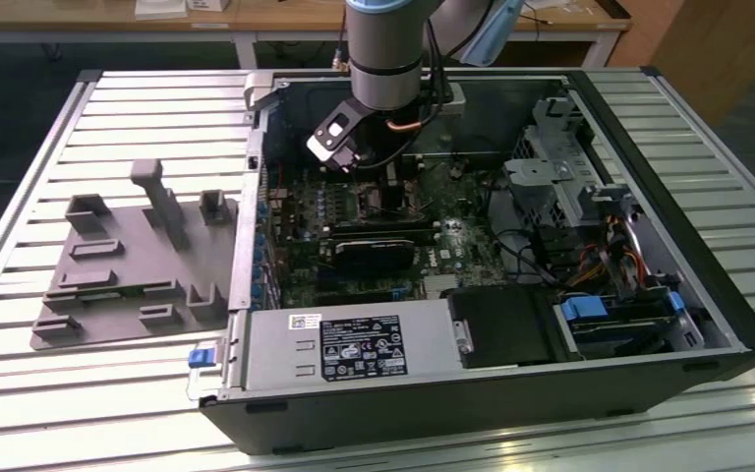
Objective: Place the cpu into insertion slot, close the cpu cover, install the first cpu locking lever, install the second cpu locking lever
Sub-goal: 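Place the cpu into insertion slot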
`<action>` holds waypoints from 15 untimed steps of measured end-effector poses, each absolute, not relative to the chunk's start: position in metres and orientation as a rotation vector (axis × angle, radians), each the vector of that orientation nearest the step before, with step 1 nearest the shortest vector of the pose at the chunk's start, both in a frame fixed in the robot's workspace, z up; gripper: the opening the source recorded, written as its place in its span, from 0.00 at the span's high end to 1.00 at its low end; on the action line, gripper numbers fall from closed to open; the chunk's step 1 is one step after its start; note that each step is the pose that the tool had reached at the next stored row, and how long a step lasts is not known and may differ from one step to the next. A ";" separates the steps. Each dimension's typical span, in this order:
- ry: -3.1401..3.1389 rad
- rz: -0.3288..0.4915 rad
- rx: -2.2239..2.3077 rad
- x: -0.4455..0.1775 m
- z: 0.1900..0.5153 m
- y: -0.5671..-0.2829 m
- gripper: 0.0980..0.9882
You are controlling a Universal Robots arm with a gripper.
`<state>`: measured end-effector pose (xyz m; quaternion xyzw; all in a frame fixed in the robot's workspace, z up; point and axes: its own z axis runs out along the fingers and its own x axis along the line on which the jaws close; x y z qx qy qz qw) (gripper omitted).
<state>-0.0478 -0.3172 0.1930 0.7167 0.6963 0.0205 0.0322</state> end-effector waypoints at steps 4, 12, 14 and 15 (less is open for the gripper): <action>2.144 0.063 2.207 -0.048 0.193 -0.317 0.51; 2.144 0.063 2.207 -0.049 0.193 -0.317 0.51; 2.144 0.063 2.207 -0.049 0.193 -0.317 0.51; 2.144 0.063 2.207 -0.049 0.193 -0.317 0.51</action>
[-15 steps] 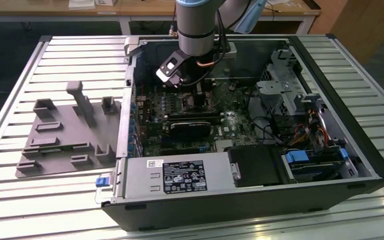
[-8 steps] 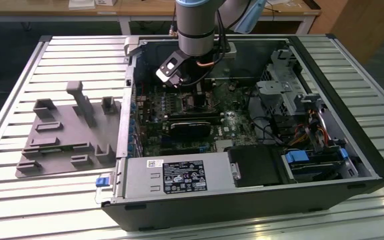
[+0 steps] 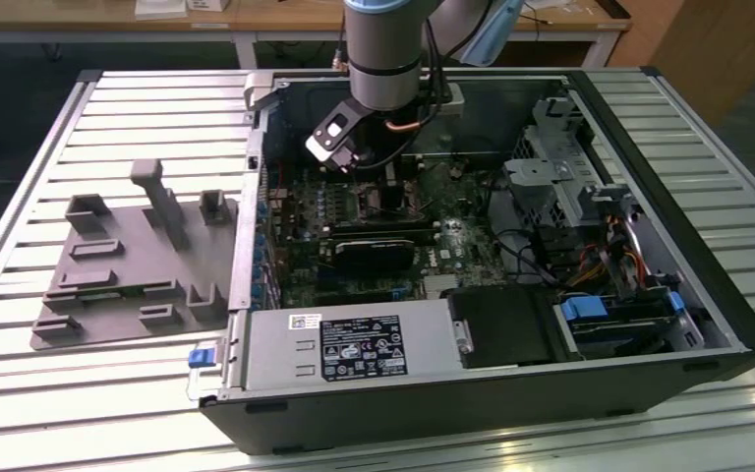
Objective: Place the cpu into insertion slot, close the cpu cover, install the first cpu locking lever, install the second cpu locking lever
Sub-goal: 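Place the cpu into insertion slot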
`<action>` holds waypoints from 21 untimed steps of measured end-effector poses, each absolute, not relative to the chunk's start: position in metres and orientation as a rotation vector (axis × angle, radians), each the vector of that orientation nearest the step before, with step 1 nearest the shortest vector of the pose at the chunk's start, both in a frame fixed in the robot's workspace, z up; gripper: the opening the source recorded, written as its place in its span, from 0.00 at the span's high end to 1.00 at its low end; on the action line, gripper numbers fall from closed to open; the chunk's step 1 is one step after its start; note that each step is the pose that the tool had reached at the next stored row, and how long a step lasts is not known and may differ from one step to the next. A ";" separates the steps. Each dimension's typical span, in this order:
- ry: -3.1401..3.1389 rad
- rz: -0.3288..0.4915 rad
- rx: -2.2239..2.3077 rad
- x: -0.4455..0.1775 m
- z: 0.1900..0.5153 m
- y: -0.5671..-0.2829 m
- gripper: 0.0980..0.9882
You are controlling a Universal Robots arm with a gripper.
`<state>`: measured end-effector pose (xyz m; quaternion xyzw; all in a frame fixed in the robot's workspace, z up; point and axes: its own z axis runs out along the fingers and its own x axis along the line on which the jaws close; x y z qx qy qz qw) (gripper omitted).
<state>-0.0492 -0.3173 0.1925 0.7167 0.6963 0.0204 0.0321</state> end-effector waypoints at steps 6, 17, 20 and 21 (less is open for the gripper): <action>2.144 0.063 2.207 -0.049 0.192 -0.317 0.51; 2.144 0.063 2.207 -0.049 0.194 -0.317 0.42; 2.144 0.064 2.207 -0.049 0.194 -0.317 0.42; 2.144 0.064 2.207 -0.049 0.194 -0.317 0.42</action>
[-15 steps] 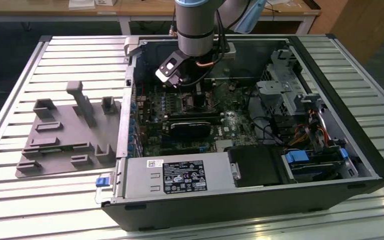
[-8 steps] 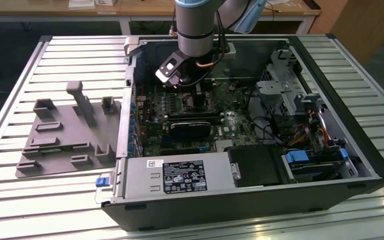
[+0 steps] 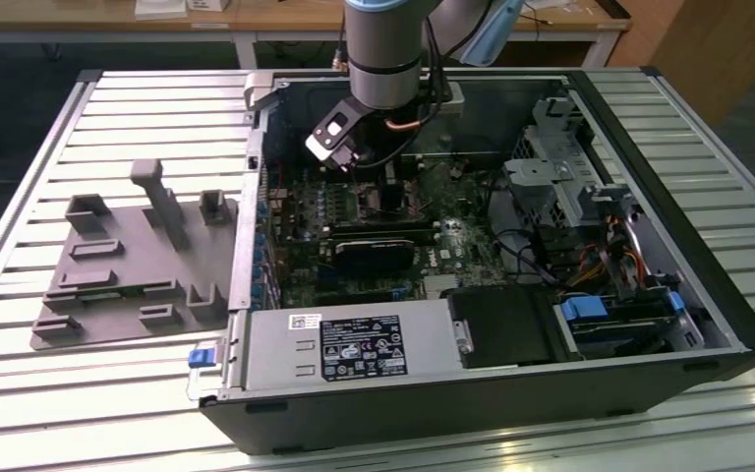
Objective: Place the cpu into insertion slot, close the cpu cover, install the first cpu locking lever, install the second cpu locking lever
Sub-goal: 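Place the cpu into insertion slot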
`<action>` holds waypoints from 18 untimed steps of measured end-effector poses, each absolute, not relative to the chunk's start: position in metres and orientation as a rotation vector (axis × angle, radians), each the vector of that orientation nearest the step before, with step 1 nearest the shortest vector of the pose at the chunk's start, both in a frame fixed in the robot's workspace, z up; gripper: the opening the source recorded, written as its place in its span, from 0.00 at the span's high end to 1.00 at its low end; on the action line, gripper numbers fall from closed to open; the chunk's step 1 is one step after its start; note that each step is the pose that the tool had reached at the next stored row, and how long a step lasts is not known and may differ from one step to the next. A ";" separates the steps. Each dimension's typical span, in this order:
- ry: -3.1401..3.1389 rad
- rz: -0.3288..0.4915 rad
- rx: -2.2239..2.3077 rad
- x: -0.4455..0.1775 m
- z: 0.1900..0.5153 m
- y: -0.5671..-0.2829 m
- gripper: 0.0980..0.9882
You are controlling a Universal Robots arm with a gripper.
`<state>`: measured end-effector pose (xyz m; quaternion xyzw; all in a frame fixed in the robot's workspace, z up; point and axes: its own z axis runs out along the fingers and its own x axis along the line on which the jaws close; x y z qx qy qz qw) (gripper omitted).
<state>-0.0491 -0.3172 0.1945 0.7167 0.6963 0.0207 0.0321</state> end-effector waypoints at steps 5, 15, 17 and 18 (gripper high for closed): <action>2.144 0.063 2.207 -0.049 0.195 -0.317 0.51; 2.145 0.064 2.205 -0.049 0.196 -0.317 0.52; 2.152 0.064 2.200 -0.049 0.196 -0.317 0.52; 2.157 0.065 2.195 -0.049 0.196 -0.317 0.52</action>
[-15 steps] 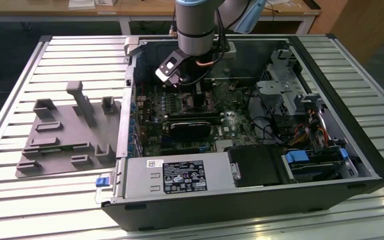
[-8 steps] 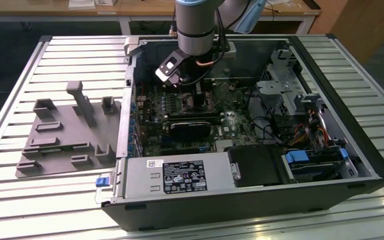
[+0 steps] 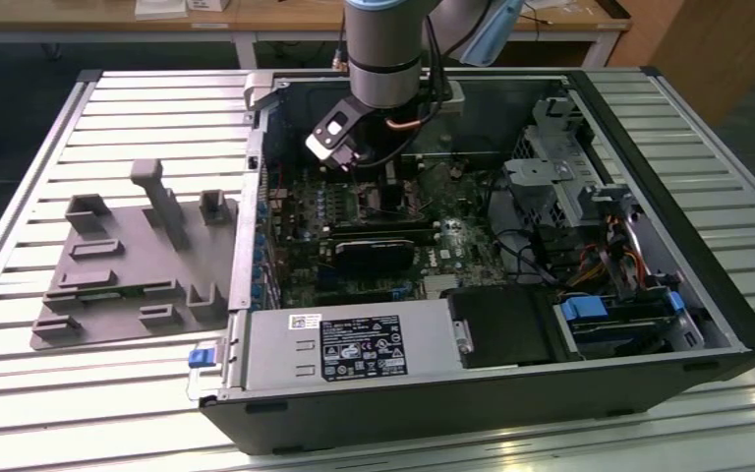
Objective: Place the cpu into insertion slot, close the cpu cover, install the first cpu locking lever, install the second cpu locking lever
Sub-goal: 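Place the cpu into insertion slot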
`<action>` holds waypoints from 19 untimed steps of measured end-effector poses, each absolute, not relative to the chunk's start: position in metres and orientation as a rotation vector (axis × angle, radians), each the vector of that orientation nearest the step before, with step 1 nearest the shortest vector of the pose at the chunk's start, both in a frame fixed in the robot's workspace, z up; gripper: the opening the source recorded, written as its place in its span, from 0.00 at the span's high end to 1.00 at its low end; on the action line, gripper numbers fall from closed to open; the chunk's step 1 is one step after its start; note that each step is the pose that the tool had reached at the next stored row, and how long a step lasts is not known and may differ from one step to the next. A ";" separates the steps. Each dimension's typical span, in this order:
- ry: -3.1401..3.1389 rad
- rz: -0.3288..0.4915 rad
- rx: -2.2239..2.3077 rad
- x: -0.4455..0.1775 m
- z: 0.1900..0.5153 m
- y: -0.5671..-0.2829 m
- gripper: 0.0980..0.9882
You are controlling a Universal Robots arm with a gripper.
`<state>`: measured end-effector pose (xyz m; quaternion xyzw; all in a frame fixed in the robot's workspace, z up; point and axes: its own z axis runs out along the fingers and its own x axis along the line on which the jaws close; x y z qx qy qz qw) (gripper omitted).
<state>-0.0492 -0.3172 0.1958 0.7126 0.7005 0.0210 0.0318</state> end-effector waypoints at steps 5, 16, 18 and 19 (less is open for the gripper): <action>2.170 0.065 2.183 -0.049 0.195 -0.317 0.52; 2.170 0.067 2.183 -0.049 0.194 -0.317 0.51; 2.170 0.066 2.183 -0.049 0.194 -0.317 0.51; 2.170 0.066 2.183 -0.049 0.194 -0.317 0.44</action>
